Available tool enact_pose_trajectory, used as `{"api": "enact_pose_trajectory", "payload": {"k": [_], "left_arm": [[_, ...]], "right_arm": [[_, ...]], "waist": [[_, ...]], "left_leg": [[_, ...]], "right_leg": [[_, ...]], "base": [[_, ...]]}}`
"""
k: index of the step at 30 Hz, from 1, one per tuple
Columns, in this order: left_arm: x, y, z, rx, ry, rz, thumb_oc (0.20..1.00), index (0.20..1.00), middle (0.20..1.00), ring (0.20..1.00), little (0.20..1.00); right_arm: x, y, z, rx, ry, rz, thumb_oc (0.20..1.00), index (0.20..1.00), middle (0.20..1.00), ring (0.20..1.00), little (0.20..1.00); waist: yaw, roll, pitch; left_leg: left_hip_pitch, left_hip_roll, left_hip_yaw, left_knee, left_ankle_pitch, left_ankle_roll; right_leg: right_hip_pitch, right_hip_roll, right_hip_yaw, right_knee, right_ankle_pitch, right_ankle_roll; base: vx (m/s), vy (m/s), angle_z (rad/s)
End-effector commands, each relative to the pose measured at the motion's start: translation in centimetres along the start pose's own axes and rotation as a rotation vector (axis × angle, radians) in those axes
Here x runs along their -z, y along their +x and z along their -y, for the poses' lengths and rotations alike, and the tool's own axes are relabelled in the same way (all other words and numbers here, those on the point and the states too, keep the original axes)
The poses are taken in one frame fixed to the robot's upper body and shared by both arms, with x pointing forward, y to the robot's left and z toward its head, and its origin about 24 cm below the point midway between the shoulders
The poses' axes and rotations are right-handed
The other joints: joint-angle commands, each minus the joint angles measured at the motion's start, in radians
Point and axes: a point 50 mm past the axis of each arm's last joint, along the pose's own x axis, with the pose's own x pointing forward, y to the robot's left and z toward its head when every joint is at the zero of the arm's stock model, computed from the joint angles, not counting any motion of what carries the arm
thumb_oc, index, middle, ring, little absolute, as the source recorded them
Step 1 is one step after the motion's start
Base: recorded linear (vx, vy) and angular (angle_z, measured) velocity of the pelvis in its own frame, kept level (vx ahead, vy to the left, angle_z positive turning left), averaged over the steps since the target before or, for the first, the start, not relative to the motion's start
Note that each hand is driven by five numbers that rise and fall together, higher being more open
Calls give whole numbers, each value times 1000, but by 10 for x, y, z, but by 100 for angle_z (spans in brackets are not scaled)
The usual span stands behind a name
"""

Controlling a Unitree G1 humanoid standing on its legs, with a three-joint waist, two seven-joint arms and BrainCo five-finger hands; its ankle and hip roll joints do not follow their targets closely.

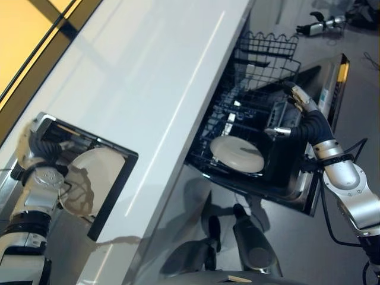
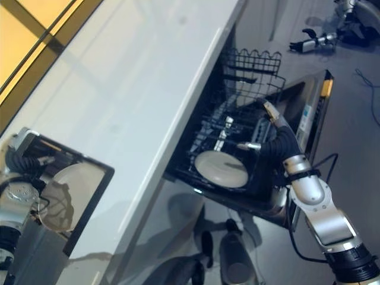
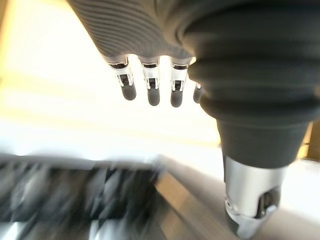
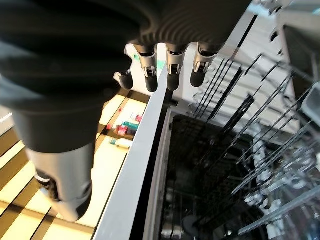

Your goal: Pick up plates and place into dishwasher.

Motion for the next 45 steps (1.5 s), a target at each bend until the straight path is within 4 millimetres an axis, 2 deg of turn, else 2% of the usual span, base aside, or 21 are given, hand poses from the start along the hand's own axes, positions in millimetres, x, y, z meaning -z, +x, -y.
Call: {"api": "enact_pose_trajectory", "payload": {"k": [1, 3, 6, 9, 12, 14, 23, 30, 33, 40, 45], "left_arm": [[14, 12, -37, -241, 228, 7, 1000, 1000, 1000, 1000, 1000], [20, 11, -44, -319, 313, -10, 1000, 1000, 1000, 1000, 1000], [25, 9, -43, -312, 323, -27, 1000, 1000, 1000, 1000, 1000], [25, 4, -29, -214, 254, -61, 1000, 1000, 1000, 1000, 1000], [29, -4, -8, -75, 145, -149, 1000, 1000, 1000, 1000, 1000], [32, -9, 3, -17, 135, -173, 1000, 1000, 1000, 1000, 1000], [25, -20, 27, 114, 85, -125, 1000, 1000, 1000, 1000, 1000], [17, -34, 61, 329, -164, -252, 1000, 1000, 1000, 1000, 1000], [18, -43, 74, 403, -220, -307, 1000, 1000, 1000, 1000, 1000], [20, -40, 79, 451, -258, -371, 1000, 1000, 1000, 1000, 1000], [35, -47, 85, 550, -223, -522, 1000, 1000, 1000, 1000, 1000]], "right_arm": [[-22, 0, 7, -24, -16, 139, 1000, 1000, 1000, 1000, 1000], [-22, 0, 7, -31, -18, 133, 1000, 1000, 1000, 1000, 1000], [-21, 0, 5, -38, -22, 123, 1000, 1000, 1000, 1000, 1000], [-20, 0, 4, -40, -26, 112, 1000, 1000, 1000, 1000, 1000], [-21, 0, 5, -46, -42, 96, 1000, 1000, 1000, 1000, 1000], [-22, 0, 7, -49, -54, 90, 1000, 1000, 1000, 1000, 1000], [-29, 3, 16, -44, -69, 116, 1000, 1000, 1000, 1000, 1000], [-36, 7, 19, -29, -102, 133, 1000, 1000, 1000, 1000, 1000], [-39, 10, 20, -22, -114, 138, 1000, 1000, 1000, 1000, 1000], [-44, 14, 23, -26, -132, 152, 1000, 1000, 1000, 1000, 1000], [-48, 18, 22, -27, -148, 165, 1000, 1000, 1000, 1000, 1000]], "waist": [[11, 5, -52], [11, 11, -56], [12, 17, -65], [12, 20, -69], [8, 24, -68], [4, 24, -62], [-9, 8, -17], [-20, 4, 24], [-25, 0, 42], [-37, -10, 70], [-38, -18, 94]], "left_leg": [[-88, -21, 9, 78, 11, -14], [-85, -23, 8, 77, 10, -14], [-78, -25, 10, 76, 8, -15], [-67, -26, 4, 73, 9, -16], [-58, -29, -1, 75, 12, -19], [-60, -29, -4, 77, 17, -20], [-105, -23, 7, 103, 26, -23], [-146, -26, 18, 127, 35, -24], [-160, -26, 21, 132, 40, -24], [-198, -24, 32, 149, 48, -26], [-227, -23, 34, 165, 51, -27]], "right_leg": [[16, -64, 0, -84, 63, 69], [17, -67, -2, -84, 62, 69], [21, -70, -2, -81, 59, 68], [30, -73, -7, -77, 54, 67], [34, -71, -7, -68, 48, 64], [27, -67, -6, -59, 47, 62], [-27, -49, 5, -33, 55, 53], [-71, -44, 12, -7, 63, 51], [-85, -41, 16, -1, 68, 50], [-121, -38, 19, 12, 76, 51], [-147, -37, 17, 24, 81, 53]], "base": [[49, 29, -5], [51, 28, -5], [52, 21, 2], [59, 13, 4], [49, 25, 1], [0, 0, 0], [-26, 8, -1], [-19, 41, -5], [-15, 43, -3], [1, 46, 0], [-7, 16, -1]]}}
